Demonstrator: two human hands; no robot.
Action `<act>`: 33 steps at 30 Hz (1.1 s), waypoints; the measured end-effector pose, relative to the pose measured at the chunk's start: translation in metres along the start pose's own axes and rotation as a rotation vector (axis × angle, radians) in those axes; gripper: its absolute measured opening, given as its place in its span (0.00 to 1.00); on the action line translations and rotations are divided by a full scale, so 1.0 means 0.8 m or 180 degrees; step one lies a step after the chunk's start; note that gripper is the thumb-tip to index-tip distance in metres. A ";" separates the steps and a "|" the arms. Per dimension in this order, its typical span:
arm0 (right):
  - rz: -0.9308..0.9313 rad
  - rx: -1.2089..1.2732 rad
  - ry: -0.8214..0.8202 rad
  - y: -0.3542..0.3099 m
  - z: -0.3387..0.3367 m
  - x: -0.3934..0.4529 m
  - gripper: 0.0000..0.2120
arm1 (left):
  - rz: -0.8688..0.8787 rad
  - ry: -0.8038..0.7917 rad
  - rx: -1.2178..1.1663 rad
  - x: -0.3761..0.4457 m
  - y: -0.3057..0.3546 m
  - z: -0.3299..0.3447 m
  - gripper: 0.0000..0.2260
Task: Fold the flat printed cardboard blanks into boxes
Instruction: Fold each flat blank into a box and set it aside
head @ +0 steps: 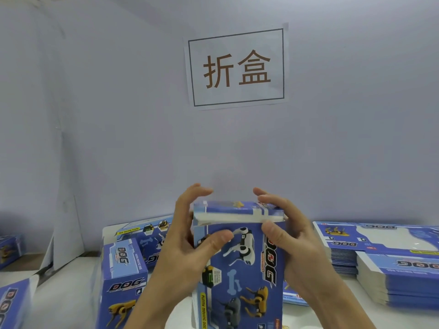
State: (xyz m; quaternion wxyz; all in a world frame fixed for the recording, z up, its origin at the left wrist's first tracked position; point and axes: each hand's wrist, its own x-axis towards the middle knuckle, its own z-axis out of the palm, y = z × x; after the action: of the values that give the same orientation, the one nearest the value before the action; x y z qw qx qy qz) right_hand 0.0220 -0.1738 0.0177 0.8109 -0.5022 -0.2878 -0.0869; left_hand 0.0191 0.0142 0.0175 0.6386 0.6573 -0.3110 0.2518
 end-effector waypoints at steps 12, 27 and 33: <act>-0.0126 -0.0336 0.0124 -0.001 0.004 0.003 0.08 | -0.0152 0.0416 -0.0154 0.002 0.005 0.013 0.10; -0.0308 -0.0724 0.0416 -0.003 0.024 0.002 0.07 | -0.0382 0.0747 -0.0132 0.003 0.020 0.023 0.16; -0.0208 -0.0353 0.0374 -0.004 0.017 0.002 0.09 | -0.0227 0.0327 -0.0120 0.002 0.010 0.008 0.15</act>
State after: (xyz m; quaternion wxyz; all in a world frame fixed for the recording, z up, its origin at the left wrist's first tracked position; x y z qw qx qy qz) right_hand 0.0167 -0.1638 0.0257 0.7940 -0.5307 -0.2506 -0.1584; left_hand 0.0143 0.0080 0.0240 0.6746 0.6420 -0.2589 0.2564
